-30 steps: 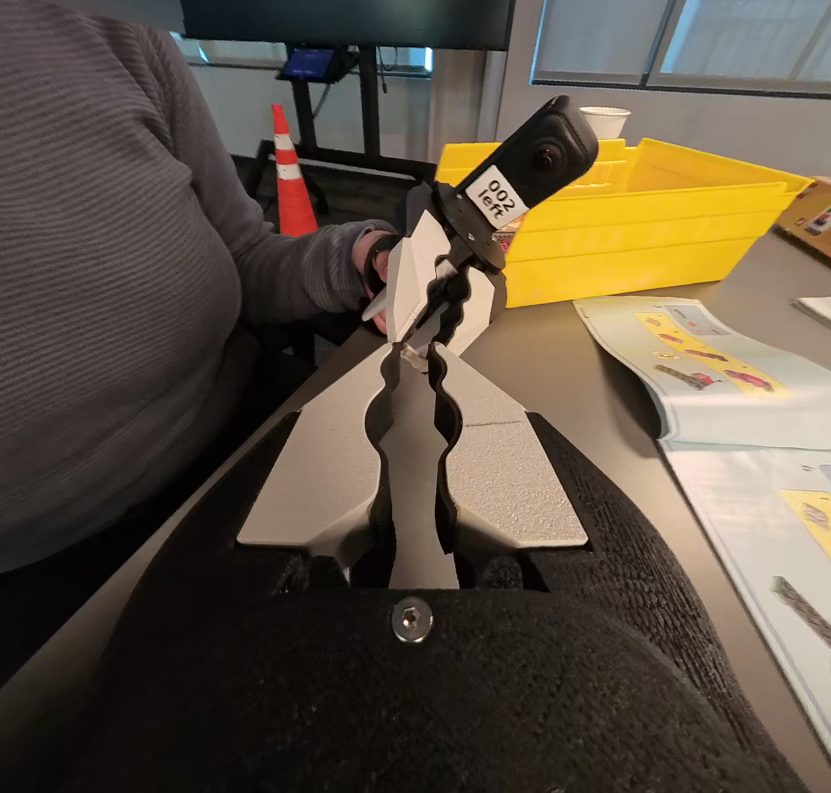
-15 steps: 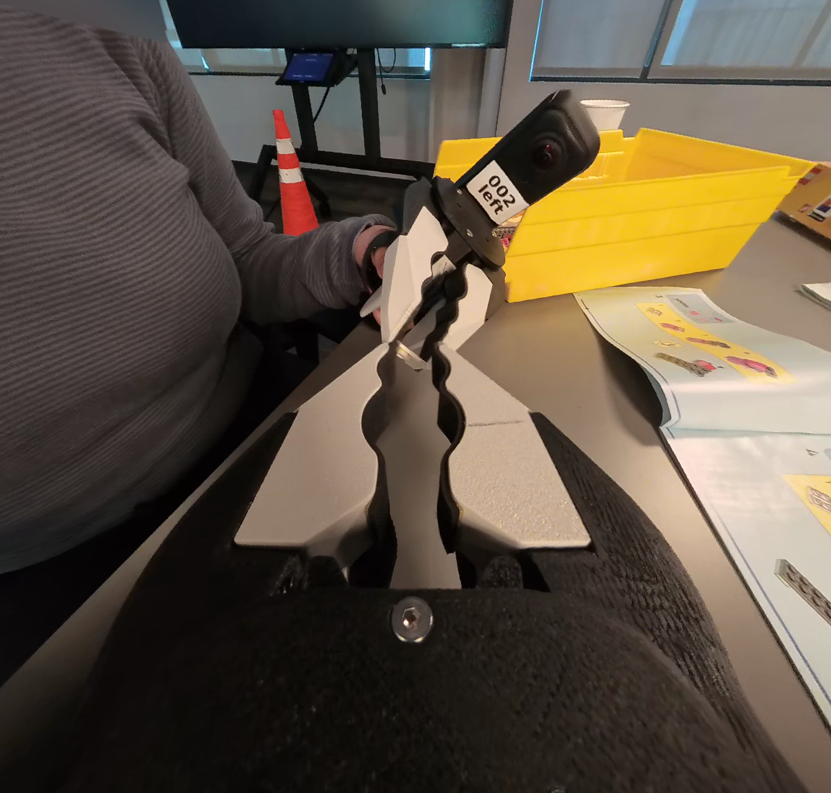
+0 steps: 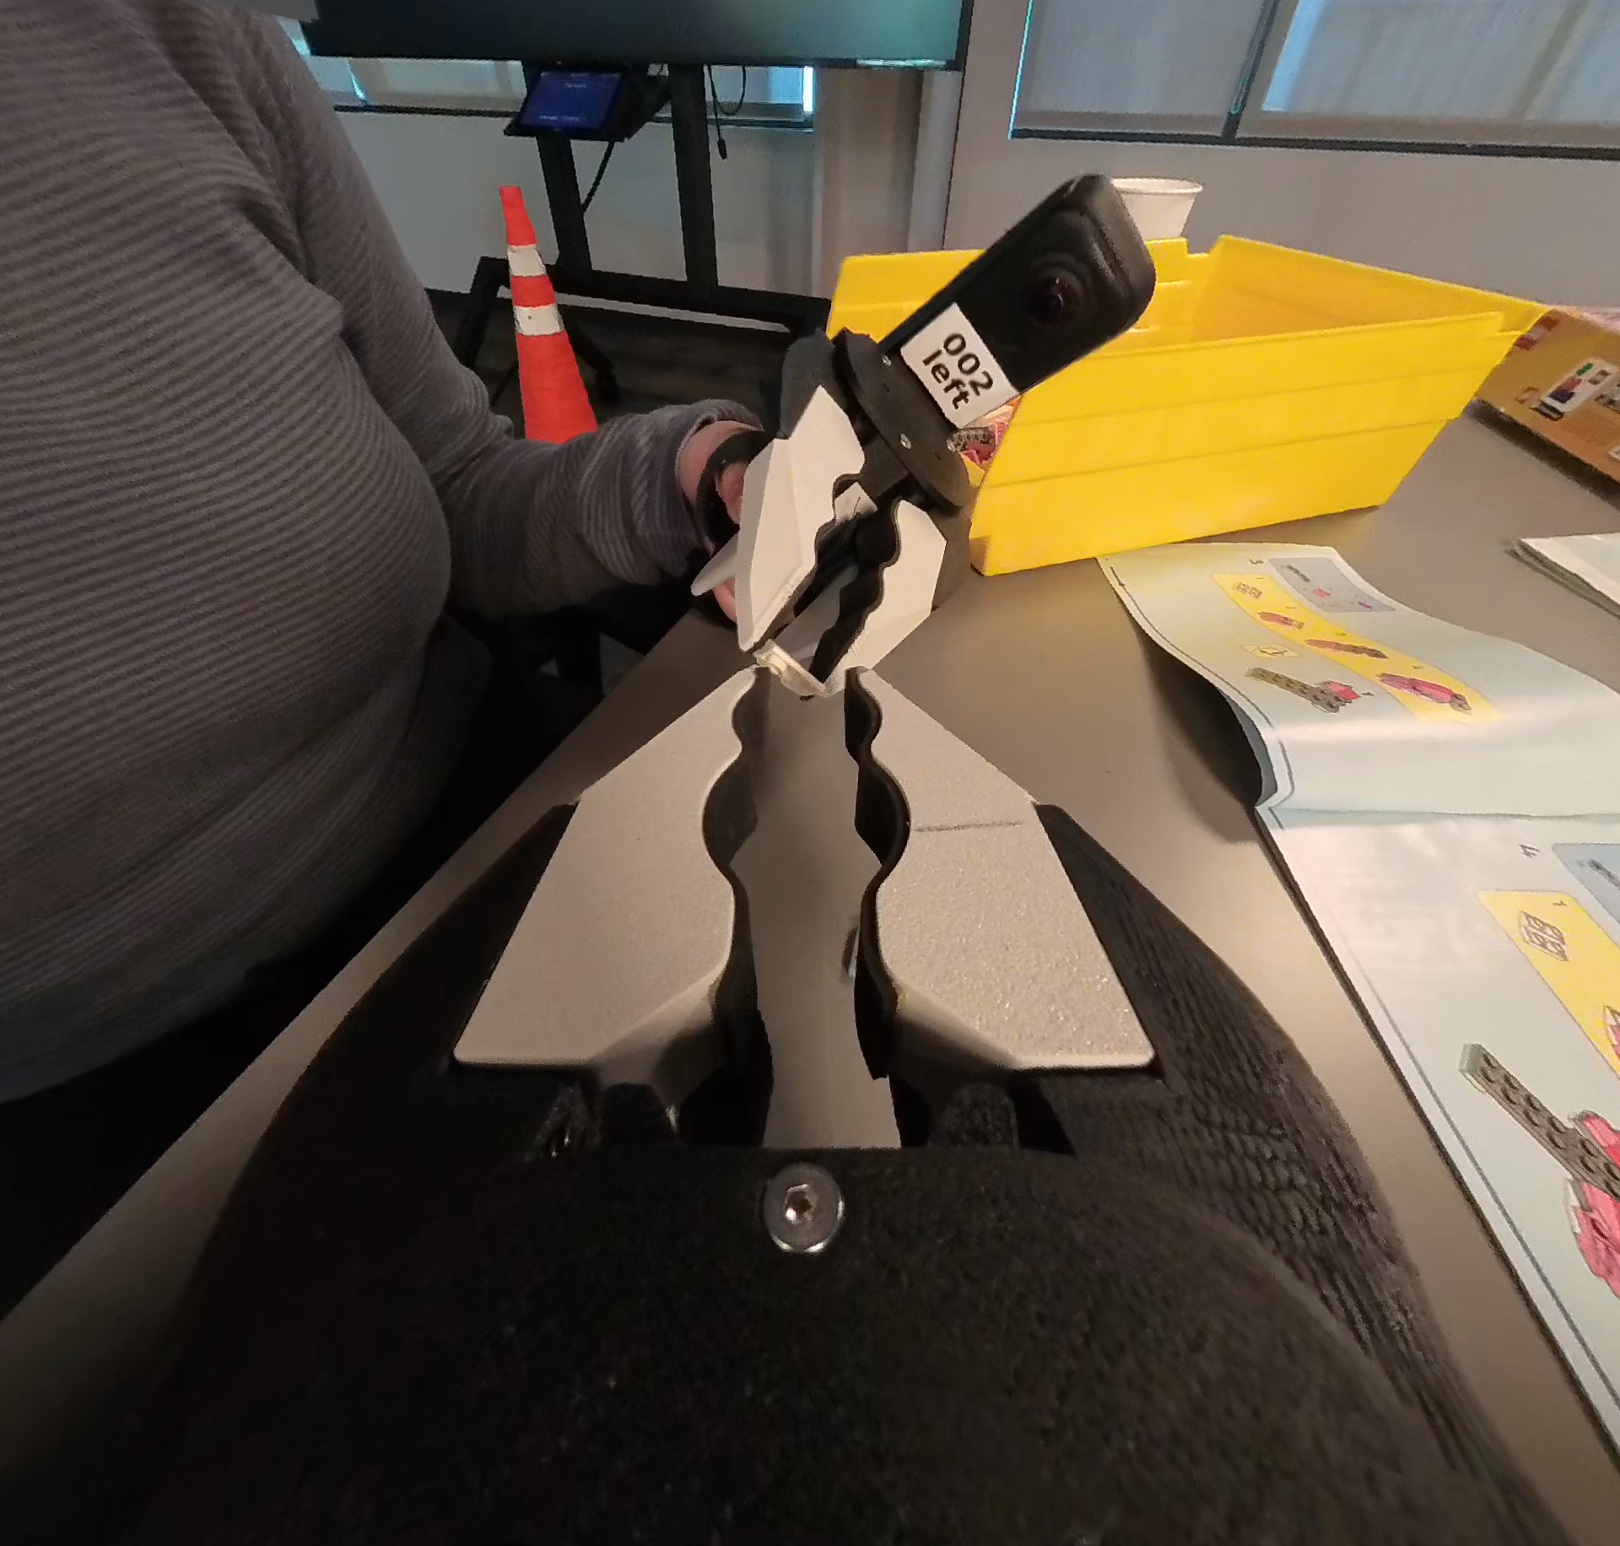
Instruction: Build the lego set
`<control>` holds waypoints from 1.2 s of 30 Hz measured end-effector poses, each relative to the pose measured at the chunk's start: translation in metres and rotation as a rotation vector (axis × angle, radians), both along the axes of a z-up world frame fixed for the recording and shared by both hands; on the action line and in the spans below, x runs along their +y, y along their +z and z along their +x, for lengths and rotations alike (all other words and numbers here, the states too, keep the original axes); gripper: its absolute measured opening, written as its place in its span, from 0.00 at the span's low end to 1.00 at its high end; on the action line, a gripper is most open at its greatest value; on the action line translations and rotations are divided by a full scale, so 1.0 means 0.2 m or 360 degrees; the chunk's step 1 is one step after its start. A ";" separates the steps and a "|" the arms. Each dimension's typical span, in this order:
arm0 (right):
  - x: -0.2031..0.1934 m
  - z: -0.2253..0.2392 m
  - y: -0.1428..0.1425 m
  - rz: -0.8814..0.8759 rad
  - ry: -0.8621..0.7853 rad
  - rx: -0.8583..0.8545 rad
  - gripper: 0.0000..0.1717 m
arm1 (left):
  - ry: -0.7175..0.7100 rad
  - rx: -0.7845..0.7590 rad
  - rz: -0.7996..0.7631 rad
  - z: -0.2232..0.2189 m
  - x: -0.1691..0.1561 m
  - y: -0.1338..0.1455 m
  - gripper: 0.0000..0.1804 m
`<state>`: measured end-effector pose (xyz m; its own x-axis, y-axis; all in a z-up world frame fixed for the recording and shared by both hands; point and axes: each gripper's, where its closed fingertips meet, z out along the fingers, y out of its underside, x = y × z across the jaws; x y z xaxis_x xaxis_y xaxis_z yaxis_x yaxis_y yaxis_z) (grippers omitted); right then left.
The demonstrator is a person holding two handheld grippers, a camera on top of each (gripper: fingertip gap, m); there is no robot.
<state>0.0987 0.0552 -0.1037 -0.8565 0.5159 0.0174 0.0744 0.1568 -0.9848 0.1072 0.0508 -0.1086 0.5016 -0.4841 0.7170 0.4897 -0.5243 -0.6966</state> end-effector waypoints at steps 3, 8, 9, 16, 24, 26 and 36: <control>-0.02 0.00 -0.02 0.0046 0.0014 0.0001 0.08 | -0.0008 -0.0004 0.0000 0.00 0.00 0.00 0.08; -0.05 -0.01 -0.04 0.0087 0.0023 0.0005 0.05 | -0.0031 -0.0014 -0.0013 0.01 0.00 0.00 0.08; -0.05 -0.01 -0.04 0.0090 0.0022 0.0006 0.04 | -0.0029 -0.0015 -0.0012 0.01 0.00 0.00 0.08; -0.03 -0.02 -0.05 0.0083 0.0037 -0.0045 0.03 | 0.0021 -0.0014 -0.0008 -0.01 0.01 0.00 0.08; 0.09 -0.06 -0.01 0.0020 -0.0122 -0.0009 0.01 | 0.0236 0.0074 0.0175 -0.06 0.03 0.06 0.17; 0.17 -0.12 -0.01 0.0032 -0.0271 0.0039 0.02 | 0.0246 0.0311 0.0106 -0.04 0.05 0.00 0.18; 0.43 -0.25 0.01 0.0158 -0.0798 0.0282 0.02 | 0.0212 0.1240 -0.0151 0.00 0.19 -0.28 0.18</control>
<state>0.0484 0.1407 -0.1016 -0.4850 0.8493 0.2085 -0.0018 0.2375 -0.9714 0.1070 0.0896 -0.1651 0.9250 -0.3393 0.1711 -0.0574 -0.5699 -0.8197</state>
